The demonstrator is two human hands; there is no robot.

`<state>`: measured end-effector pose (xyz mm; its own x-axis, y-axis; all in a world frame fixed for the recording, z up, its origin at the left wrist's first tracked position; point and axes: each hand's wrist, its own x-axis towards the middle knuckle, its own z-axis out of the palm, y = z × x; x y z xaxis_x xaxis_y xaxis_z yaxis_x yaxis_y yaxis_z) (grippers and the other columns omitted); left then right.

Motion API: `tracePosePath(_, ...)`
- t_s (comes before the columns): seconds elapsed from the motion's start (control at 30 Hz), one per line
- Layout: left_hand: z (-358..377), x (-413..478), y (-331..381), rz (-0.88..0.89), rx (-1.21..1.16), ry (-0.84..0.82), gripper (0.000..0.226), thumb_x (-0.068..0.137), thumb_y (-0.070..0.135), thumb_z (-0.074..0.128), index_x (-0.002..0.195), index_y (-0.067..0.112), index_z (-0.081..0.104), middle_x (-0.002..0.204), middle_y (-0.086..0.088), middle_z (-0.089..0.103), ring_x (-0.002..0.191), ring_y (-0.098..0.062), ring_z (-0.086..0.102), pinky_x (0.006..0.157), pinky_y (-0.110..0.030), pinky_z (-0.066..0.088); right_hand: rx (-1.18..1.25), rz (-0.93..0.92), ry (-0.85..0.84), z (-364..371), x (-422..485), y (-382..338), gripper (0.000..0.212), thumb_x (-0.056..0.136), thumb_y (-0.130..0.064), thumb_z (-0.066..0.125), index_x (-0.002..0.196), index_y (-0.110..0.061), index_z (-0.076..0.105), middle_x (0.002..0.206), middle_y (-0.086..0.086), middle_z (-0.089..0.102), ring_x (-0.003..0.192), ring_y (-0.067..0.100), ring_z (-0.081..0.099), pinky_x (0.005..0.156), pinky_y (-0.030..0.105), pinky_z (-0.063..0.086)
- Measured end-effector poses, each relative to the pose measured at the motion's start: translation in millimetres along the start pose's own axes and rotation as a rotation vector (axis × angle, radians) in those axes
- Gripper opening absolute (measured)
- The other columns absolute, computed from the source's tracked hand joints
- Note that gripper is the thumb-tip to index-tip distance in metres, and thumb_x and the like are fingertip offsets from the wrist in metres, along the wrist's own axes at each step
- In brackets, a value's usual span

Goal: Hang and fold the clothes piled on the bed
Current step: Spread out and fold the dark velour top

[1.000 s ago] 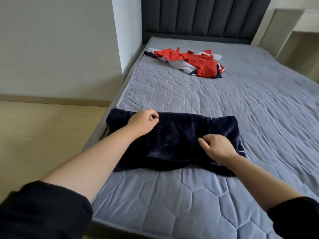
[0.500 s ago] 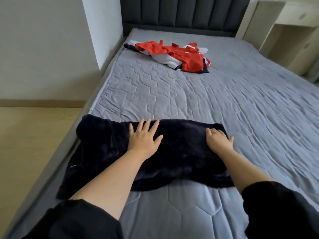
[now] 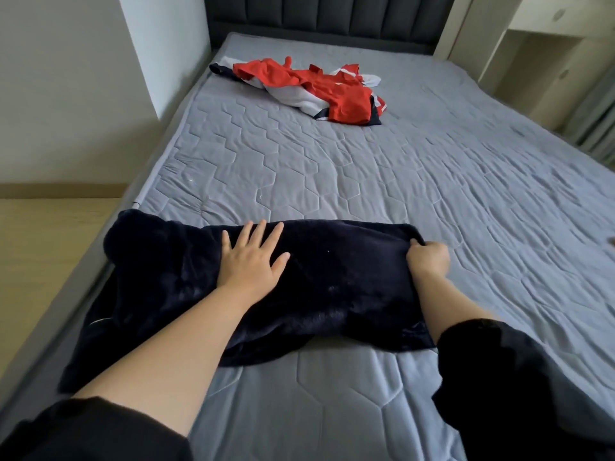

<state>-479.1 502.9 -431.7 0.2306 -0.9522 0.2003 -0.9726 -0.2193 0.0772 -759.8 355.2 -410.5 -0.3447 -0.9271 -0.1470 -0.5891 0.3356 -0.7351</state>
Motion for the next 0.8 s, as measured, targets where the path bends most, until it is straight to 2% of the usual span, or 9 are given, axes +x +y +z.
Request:
tracePosePath(0.03, 0.2, -0.5, 0.6, -0.005, -0.003, 0.003, 0.069, 0.089, 0.06, 0.009, 0.152, 0.033, 0.008, 0.159, -0.002, 0.019, 0.147, -0.023, 0.01, 0.114, -0.058, 0.007, -0.063, 0.011, -0.046, 3.1, -1.8, -2.9, 0.029, 0.095, -0.024, 0.051, 0.104, 0.002, 0.06, 0.102, 0.02, 0.062, 0.101, 0.035, 0.057, 0.078, 0.032, 0.039)
tracePosePath(0.1, 0.1, -0.9, 0.8, -0.014, 0.007, -0.004, 0.068, 0.09, 0.059, 0.011, 0.152, 0.032, 0.007, 0.159, -0.002, 0.017, 0.147, -0.023, 0.009, 0.114, -0.058, 0.006, -0.223, -0.028, -0.042, 3.5, -8.5, -20.4, 0.041, 0.096, -0.022, 0.045, 0.131, 0.0, 0.042, 0.137, 0.021, 0.044, 0.126, 0.035, 0.042, 0.098, 0.041, 0.035)
tracePosePath(0.2, 1.2, 0.5, 2.9, -0.021, 0.035, -0.036, 0.068, 0.09, 0.057, 0.011, 0.152, 0.031, 0.004, 0.16, -0.003, 0.014, 0.147, -0.022, 0.007, 0.114, -0.057, 0.004, -0.363, -0.33, 0.058, 4.5, -27.0, -54.2, 0.058, 0.094, -0.019, 0.037, 0.148, -0.011, 0.017, 0.156, 0.013, 0.017, 0.142, 0.032, 0.018, 0.113, 0.049, 0.015)
tracePosePath(0.27, 0.9, 2.6, 4.5, -0.029, 0.032, -0.043, 0.066, 0.092, 0.056, 0.012, 0.152, 0.031, 0.003, 0.16, -0.003, 0.013, 0.147, -0.022, 0.005, 0.115, -0.055, 0.002, -0.377, -0.631, -0.021, 21.4, -55.1, -67.3, 0.056, 0.097, -0.028, 0.035, 0.15, -0.016, 0.019, 0.158, 0.008, 0.017, 0.145, 0.028, 0.014, 0.116, 0.05, 0.009)
tracePosePath(0.33, -0.8, 1.2, 4.3, -0.024, 0.032, -0.038, 0.063, 0.095, 0.054, 0.016, 0.153, 0.03, 0.004, 0.16, -0.004, 0.013, 0.147, -0.022, 0.005, 0.115, -0.053, 0.002, -0.458, -0.79, -0.181, 48.5, -86.7, -62.2, 0.053, 0.099, -0.038, 0.031, 0.149, -0.02, 0.025, 0.157, 0.004, 0.023, 0.145, 0.022, 0.016, 0.116, 0.051, 0.005)
tracePosePath(0.4, -5.1, -3.1, 3.0, 0.013, 0.024, -0.032, 0.06, 0.098, 0.049, 0.02, 0.153, 0.028, 0.008, 0.16, -0.004, 0.015, 0.147, -0.022, 0.007, 0.116, -0.051, 0.004, -0.609, -0.776, -0.246, 66.8, -103.9, -48.0, 0.054, 0.1, -0.042, 0.026, 0.15, -0.023, 0.024, 0.158, 0.003, 0.022, 0.146, 0.02, 0.015, 0.117, 0.05, 0.002)
tracePosePath(0.47, -11.7, -7.0, 1.0, 0.01, 0.018, -0.001, 0.057, 0.099, 0.046, 0.022, 0.152, 0.026, 0.015, 0.158, -0.003, 0.021, 0.147, -0.021, 0.01, 0.117, -0.048, 0.006, -0.659, -0.746, -0.207, 71.1, -104.8, -42.8, 0.055, 0.1, -0.043, 0.024, 0.151, -0.023, 0.02, 0.158, 0.004, 0.021, 0.146, 0.022, 0.013, 0.117, 0.05, 0.0)
tracePosePath(0.67, -31.8, -35.1, -34.3, -0.226, 0.094, 0.028, 0.057, 0.097, 0.046, 0.025, 0.15, 0.026, 0.024, 0.158, -0.002, 0.022, 0.147, -0.027, 0.007, 0.115, -0.053, 0.0, -0.838, -0.655, -0.187, 68.1, -125.2, -68.3, 0.058, 0.099, -0.035, 0.021, 0.153, -0.018, 0.009, 0.16, 0.011, 0.001, 0.147, 0.028, -0.003, 0.114, 0.057, -0.005)
tracePosePath(0.8, -42.2, -42.9, -52.7, -0.144, -0.025, -0.015, 0.054, 0.099, 0.039, 0.031, 0.151, 0.025, 0.023, 0.159, -0.001, 0.018, 0.147, -0.022, 0.006, 0.117, -0.048, 0.005, -0.502, -0.935, -0.277, 99.4, -179.4, -101.8, 0.051, 0.1, -0.03, 0.028, 0.149, -0.017, 0.025, 0.16, 0.008, 0.01, 0.148, 0.022, 0.002, 0.115, 0.053, -0.002)
